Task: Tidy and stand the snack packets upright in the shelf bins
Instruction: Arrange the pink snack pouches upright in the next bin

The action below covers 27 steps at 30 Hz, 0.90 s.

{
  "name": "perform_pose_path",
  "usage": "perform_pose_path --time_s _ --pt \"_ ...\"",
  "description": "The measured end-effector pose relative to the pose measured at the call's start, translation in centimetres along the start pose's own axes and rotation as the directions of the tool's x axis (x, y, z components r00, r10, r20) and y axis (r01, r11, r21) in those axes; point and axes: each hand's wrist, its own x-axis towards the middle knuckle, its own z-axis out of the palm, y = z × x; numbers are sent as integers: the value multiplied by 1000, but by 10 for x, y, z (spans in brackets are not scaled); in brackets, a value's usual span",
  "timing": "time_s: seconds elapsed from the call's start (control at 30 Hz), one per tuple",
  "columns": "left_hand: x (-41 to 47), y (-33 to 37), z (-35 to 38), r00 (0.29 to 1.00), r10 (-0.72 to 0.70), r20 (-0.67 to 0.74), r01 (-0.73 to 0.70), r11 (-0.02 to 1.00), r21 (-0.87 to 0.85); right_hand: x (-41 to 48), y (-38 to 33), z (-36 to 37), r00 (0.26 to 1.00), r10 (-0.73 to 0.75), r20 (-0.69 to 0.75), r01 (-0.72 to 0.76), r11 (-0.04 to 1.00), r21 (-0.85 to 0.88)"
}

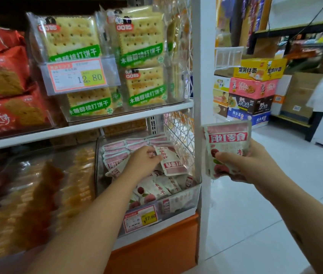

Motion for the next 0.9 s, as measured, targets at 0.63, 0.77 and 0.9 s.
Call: perform_pose_path --time_s 0.63,0.77,0.9 --pt "-23 3 -15 994 67 -89 -81 982 -170 1 3 2 989 -30 143 33 999 -21" --pt "-41 -2 -51 989 146 0 -146 989 12 -5 -2 6 941 -29 337 64 993 -94" --pt "-51 2 -61 975 219 38 -219 976 2 -10 -3 15 883 5 469 88 981 -175"
